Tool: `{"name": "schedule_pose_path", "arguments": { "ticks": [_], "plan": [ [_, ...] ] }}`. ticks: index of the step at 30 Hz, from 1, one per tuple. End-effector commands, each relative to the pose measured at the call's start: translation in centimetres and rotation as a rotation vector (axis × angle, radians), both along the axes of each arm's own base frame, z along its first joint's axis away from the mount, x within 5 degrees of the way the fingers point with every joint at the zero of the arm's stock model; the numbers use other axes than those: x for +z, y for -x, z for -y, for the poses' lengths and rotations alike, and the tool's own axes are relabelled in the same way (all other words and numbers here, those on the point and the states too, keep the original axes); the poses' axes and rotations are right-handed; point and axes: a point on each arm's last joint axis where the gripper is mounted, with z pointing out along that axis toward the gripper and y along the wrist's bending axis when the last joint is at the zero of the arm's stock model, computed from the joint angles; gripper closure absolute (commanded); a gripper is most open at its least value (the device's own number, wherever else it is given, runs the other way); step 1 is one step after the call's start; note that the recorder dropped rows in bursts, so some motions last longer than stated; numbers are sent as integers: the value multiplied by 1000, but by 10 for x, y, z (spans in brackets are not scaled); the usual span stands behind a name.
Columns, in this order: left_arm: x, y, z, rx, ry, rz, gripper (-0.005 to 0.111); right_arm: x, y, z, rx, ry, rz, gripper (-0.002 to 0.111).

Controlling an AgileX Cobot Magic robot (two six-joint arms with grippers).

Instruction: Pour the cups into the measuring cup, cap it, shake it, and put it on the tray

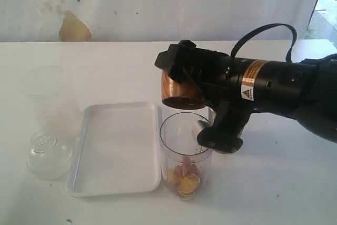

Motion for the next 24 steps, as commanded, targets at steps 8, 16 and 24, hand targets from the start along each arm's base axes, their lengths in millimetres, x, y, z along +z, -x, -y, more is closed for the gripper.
{"name": "schedule_pose_path", "arguments": {
  "ticks": [8, 16, 24],
  "plan": [
    [-1, 0, 0, -3, 3, 8, 106, -5, -2, -3, -26, 3, -3, 108],
    [-1, 0, 0, -3, 3, 8, 106, 0, -7, -3, -96, -139, 11, 108],
    [-1, 0, 0, -3, 3, 8, 106, -1, -11, 0, -116, -154, 15, 108]
  ]
}}
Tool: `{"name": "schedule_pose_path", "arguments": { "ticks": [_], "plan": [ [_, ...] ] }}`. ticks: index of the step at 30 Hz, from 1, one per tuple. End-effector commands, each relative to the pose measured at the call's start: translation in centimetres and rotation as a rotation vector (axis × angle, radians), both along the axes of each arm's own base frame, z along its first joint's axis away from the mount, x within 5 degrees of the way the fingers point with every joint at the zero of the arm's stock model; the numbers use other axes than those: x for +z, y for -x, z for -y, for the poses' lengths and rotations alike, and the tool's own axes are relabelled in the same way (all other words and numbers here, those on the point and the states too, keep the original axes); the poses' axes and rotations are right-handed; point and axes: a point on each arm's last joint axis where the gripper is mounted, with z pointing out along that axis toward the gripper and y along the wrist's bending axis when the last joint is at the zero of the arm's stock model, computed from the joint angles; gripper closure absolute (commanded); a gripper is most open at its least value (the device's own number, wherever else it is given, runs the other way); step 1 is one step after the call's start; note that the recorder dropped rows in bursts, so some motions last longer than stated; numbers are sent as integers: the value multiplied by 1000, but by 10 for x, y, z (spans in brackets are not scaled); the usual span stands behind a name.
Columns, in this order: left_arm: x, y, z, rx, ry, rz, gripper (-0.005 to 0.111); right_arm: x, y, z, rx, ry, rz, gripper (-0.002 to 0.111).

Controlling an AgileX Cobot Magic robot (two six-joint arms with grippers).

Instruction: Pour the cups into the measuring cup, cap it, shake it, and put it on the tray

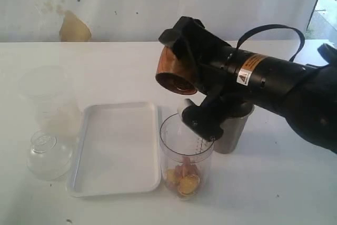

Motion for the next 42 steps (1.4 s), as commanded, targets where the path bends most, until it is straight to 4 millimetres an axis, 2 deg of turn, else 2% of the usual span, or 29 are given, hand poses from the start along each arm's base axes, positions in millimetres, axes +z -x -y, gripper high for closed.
{"name": "schedule_pose_path", "arguments": {
  "ticks": [1, 3, 5, 7, 10, 13, 22, 26, 32, 37, 42],
  "plan": [
    [-1, 0, 0, -3, 3, 8, 106, 4, -5, 5, -12, 20, 73, 108],
    [-1, 0, 0, -3, 3, 8, 106, 7, -7, 7, -68, -97, 52, 108],
    [-1, 0, 0, -3, 3, 8, 106, 0, -4, 5, -19, 18, 60, 108],
    [-1, 0, 0, -3, 3, 8, 106, 5, -4, 9, -31, -13, 105, 108],
    [-1, 0, 0, -3, 3, 8, 106, 13, -9, 17, -170, -257, 81, 108],
    [-1, 0, 0, -3, 3, 8, 106, 12, -11, 25, -270, -400, 17, 108],
    [-1, 0, 0, -3, 3, 8, 106, 14, -13, 28, -331, -812, -158, 108],
    [-1, 0, 0, -3, 3, 8, 106, 17, -11, 23, -268, -898, -184, 108],
    [-1, 0, 0, -3, 3, 8, 106, 37, 4, 5, -10, -1006, -321, 108],
    [-1, 0, 0, -3, 3, 8, 106, 57, 22, -8, 197, -934, -401, 108],
    [-1, 0, 0, -3, 3, 8, 106, 65, 34, -10, 272, -875, -434, 108]
  ]
}}
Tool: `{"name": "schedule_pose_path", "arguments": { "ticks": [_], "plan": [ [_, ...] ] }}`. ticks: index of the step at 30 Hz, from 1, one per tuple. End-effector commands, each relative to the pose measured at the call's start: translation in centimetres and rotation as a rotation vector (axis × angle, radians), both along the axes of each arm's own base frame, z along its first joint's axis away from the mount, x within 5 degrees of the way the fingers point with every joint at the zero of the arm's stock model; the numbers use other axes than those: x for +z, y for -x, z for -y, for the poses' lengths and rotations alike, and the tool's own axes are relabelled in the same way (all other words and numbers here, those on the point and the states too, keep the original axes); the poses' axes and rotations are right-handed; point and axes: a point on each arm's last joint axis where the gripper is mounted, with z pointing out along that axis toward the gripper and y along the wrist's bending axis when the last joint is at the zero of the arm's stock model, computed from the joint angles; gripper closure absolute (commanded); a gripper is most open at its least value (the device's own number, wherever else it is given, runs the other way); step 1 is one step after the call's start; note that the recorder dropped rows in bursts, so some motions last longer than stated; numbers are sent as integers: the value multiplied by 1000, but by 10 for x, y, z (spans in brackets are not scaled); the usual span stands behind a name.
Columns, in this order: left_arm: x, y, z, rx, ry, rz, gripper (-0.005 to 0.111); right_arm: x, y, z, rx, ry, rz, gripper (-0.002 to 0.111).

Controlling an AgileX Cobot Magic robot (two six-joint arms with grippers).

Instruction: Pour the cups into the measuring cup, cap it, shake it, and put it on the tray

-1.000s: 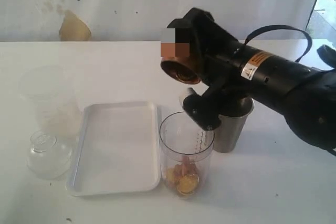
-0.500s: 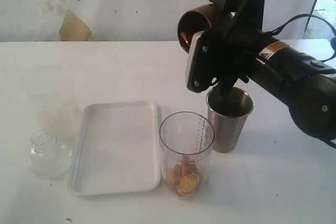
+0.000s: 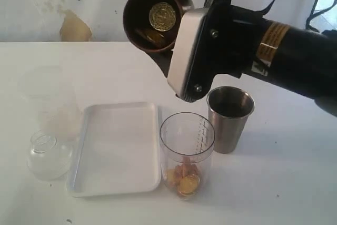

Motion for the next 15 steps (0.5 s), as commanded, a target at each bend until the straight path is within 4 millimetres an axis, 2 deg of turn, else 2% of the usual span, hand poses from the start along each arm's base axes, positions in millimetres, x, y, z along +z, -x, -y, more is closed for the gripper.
{"name": "schedule_pose_path", "arguments": {
  "ticks": [1, 8, 13, 15],
  "plan": [
    [-1, 0, 0, -3, 3, 8, 106, 8, 11, -2, 88, 28, 23, 108],
    [-1, 0, 0, -3, 3, 8, 106, 7, 13, -3, 99, 37, 14, 108],
    [-1, 0, 0, -3, 3, 8, 106, 6, 18, 0, 96, 233, 208, 108],
    [-1, 0, 0, -3, 3, 8, 106, 8, 22, 2, 91, 256, 247, 108]
  ]
}}
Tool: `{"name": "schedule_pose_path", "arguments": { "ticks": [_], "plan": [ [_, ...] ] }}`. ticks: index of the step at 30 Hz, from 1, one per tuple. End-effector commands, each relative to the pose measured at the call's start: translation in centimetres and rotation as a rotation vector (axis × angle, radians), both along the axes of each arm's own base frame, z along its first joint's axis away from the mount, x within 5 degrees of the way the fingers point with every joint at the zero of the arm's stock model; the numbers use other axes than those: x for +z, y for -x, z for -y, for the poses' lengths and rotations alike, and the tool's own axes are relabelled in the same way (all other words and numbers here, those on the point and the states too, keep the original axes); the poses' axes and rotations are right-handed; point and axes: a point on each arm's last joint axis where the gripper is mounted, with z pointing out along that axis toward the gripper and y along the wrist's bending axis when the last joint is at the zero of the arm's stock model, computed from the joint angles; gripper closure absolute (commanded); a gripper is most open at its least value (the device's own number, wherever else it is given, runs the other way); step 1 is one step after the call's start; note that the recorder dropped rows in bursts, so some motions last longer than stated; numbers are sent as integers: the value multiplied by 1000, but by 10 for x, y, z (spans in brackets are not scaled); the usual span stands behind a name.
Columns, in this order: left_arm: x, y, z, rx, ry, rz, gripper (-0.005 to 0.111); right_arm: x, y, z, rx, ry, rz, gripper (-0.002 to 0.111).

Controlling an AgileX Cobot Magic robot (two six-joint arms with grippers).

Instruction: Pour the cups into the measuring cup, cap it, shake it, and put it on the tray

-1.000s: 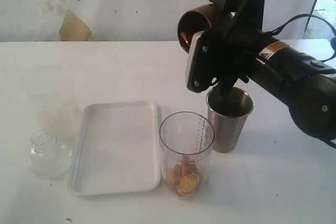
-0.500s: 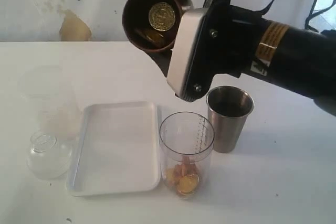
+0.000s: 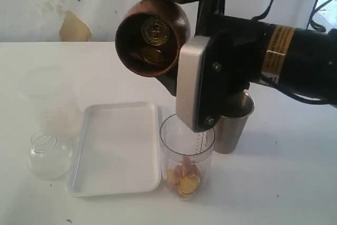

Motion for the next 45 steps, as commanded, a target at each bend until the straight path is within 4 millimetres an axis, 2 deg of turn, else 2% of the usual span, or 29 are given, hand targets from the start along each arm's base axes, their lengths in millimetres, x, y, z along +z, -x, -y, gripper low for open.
{"name": "schedule_pose_path", "arguments": {
  "ticks": [1, 5, 15, 21, 23, 26, 33, 37, 39, 43, 45],
  "plan": [
    [-1, 0, 0, -3, 3, 8, 106, 6, 9, 5, 2, 69, 126, 108],
    [-1, 0, 0, -3, 3, 8, 106, 11, 12, 8, -17, 101, 174, 108],
    [-1, 0, 0, -3, 3, 8, 106, 3, 4, 21, -157, 461, 372, 108],
    [-1, 0, 0, -3, 3, 8, 106, -26, -16, 24, -166, 805, 445, 108],
    [-1, 0, 0, -3, 3, 8, 106, -31, -22, 23, -156, 869, 502, 108],
    [-1, 0, 0, -3, 3, 8, 106, -26, -26, 20, -177, 842, 537, 108],
    [-1, 0, 0, -3, 3, 8, 106, -26, -32, 30, -194, 967, 533, 108],
    [-1, 0, 0, -3, 3, 8, 106, -17, -32, 23, -180, 953, 597, 108],
    [-1, 0, 0, -3, 3, 8, 106, -17, -35, 22, -207, 884, 535, 108],
    [-1, 0, 0, -3, 3, 8, 106, -29, -44, 18, -248, 771, 401, 108],
    [-1, 0, 0, -3, 3, 8, 106, -28, -47, 20, -318, 638, 287, 108]
  ]
}}
